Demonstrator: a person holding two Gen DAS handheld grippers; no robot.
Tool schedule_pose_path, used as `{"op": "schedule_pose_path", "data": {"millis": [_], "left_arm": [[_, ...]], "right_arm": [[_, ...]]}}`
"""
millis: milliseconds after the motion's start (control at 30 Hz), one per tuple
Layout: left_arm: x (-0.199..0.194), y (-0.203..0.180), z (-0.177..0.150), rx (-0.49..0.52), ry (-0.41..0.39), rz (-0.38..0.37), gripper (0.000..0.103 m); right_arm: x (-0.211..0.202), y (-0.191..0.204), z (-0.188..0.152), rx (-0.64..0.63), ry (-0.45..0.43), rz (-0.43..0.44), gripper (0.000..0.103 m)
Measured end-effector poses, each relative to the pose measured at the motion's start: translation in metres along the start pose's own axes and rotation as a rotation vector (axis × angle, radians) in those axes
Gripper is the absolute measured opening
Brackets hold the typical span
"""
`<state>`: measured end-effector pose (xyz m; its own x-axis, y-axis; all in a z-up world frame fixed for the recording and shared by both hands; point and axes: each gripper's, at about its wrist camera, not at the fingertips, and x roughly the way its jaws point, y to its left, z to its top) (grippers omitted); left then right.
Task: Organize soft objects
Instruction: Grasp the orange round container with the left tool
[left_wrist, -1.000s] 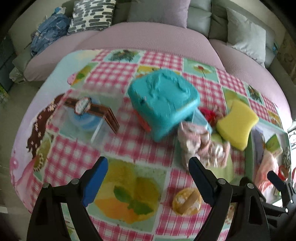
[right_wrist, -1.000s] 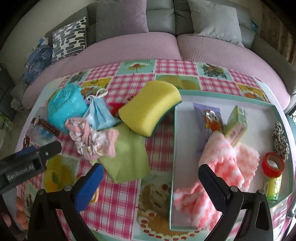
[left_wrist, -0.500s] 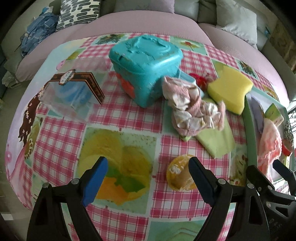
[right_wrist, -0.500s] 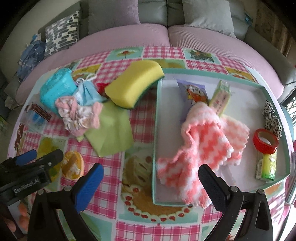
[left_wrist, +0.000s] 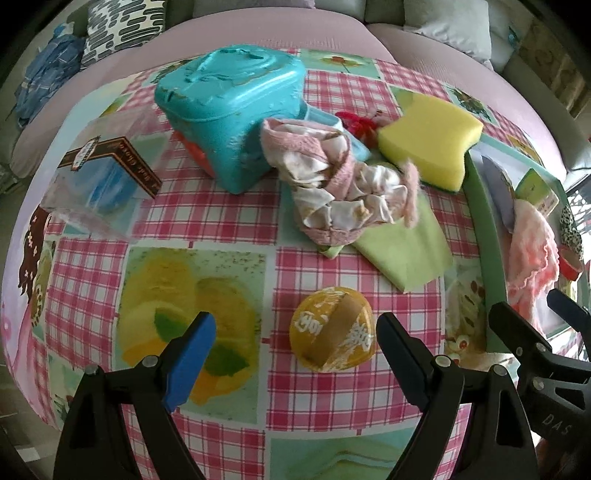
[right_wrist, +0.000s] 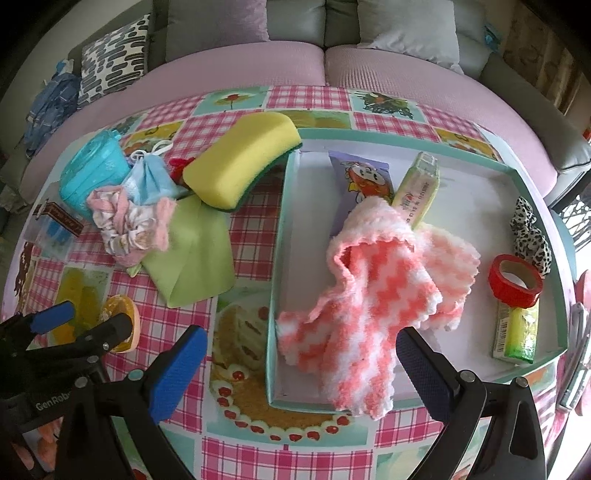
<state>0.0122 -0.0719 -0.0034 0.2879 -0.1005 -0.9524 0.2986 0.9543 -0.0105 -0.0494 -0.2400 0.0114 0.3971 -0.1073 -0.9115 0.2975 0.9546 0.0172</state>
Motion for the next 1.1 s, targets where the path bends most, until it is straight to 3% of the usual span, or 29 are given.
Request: {"op": "schedule_pose_path", "data": {"millis": [433, 500, 567, 733, 900, 1100], "left_arm": [[0.014, -0.017, -0.001, 0.062, 0.033, 0.005, 0.089], [0.016, -0.021, -0.003, 0.075, 0.035, -0.003, 0.085], [0.017, -0.025, -0.004, 0.087, 0.038, -0.016, 0.071], [0.017, -0.037, -0.007, 0.116, 0.025, -0.016, 0.052], [0.012, -0.039, -0.008, 0.127, 0.006, -0.043, 0.051], [0.005, -0.027, -0.001, 0.070, -0.021, -0.052, 0.051]], "right_arm": [[0.003, -0.018, 0.001, 0.033, 0.010, -0.007, 0.103], [0.003, -0.020, 0.000, 0.038, 0.009, -0.007, 0.103], [0.002, -0.022, 0.000, 0.043, 0.008, -0.006, 0.103], [0.002, -0.023, 0.000, 0.044, 0.008, -0.006, 0.103], [0.003, -0.020, 0.000, 0.036, 0.010, -0.014, 0.103], [-0.003, -0.014, 0.003, 0.032, -0.035, -0.008, 0.103]]}}
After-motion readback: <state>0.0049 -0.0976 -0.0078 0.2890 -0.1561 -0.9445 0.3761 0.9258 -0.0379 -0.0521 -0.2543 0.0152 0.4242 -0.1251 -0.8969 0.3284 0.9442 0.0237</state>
